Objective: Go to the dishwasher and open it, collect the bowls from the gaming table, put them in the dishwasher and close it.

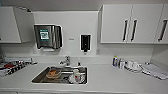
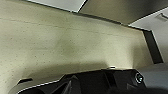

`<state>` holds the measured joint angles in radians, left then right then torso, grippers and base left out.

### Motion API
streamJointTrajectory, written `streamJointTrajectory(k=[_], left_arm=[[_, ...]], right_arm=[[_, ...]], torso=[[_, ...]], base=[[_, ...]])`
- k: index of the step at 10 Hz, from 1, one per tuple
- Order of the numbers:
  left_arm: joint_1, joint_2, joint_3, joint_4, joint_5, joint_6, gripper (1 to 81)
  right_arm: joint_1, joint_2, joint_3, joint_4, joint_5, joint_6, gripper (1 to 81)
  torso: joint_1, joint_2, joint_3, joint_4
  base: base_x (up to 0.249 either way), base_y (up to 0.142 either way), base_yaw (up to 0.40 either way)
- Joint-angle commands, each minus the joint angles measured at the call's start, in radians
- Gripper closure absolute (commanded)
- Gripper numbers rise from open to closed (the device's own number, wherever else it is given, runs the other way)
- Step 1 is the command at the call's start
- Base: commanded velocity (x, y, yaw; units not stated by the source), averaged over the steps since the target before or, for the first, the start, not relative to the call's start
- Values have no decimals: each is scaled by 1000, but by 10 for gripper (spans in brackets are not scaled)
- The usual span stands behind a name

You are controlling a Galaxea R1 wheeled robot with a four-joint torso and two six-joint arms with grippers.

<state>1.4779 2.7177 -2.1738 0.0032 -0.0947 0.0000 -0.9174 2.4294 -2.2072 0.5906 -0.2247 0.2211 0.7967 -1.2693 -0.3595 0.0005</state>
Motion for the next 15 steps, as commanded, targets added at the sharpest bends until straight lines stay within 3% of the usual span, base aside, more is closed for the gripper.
streamJointTrajectory(k=[1, 9, 14, 15], left_arm=[[-66, -16, 15, 3, 38, 5, 10], [-67, -15, 15, 3, 38, 5, 10], [-66, -12, 15, 3, 38, 5, 10], [-66, -12, 17, 3, 38, 5, 10]], right_arm=[[39, -28, 11, -34, -163, -77, 10], [-13, -24, -5, -35, -157, -146, 10], [-41, 13, -40, -43, -150, -155, 10], [-48, 16, -46, -43, -148, -181, 10]], torso=[[0, 0, 0, 0], [-4, -2, 1, 0], [-3, -1, 0, 0], [-2, -1, 0, 0]], base=[[0, 0, 0], [-16, 0, 0], [0, 0, 0], [0, 0, 0]])
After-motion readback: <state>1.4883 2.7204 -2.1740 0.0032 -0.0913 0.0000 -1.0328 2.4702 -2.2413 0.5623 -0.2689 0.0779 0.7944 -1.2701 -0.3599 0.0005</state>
